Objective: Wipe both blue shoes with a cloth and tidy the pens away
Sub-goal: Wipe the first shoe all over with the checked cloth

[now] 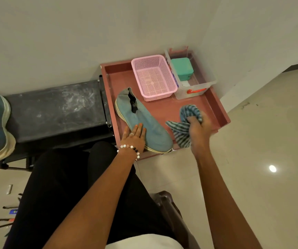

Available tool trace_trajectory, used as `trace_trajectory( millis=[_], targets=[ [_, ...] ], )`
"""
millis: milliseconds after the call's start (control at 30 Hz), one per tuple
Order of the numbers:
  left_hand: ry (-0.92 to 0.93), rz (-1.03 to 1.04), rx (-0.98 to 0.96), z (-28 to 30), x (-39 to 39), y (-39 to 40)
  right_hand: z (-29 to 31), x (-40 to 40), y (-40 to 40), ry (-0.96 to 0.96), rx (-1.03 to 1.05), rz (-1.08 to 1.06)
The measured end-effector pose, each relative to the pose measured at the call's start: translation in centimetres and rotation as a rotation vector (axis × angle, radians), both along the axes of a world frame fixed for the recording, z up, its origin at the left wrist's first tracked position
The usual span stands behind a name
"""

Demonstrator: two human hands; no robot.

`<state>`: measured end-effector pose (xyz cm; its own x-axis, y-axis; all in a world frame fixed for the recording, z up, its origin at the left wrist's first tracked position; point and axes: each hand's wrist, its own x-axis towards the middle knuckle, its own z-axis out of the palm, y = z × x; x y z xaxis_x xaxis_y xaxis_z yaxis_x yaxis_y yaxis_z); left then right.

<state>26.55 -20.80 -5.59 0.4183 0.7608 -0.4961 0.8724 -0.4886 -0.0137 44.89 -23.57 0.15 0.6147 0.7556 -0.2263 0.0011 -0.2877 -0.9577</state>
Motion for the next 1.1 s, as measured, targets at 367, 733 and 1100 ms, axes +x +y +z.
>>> trace_trajectory(
  millis=[367, 733, 1100],
  targets=[
    [0.139, 0.017, -0.064, -0.6, -0.7, -0.2, -8.1, -3.7, 2.3, -1.224, -0.369, 0.919],
    [0.112, 0.047, -0.135, -0.3, -0.6, -0.3, -5.0, -5.0, 2.2, -1.198, 0.103, 0.669],
    [0.1, 0.054, -0.125, -0.5, -0.7, -0.4, -7.0, -4.8, 0.9, -1.626, -0.385, 1.139]
  ],
)
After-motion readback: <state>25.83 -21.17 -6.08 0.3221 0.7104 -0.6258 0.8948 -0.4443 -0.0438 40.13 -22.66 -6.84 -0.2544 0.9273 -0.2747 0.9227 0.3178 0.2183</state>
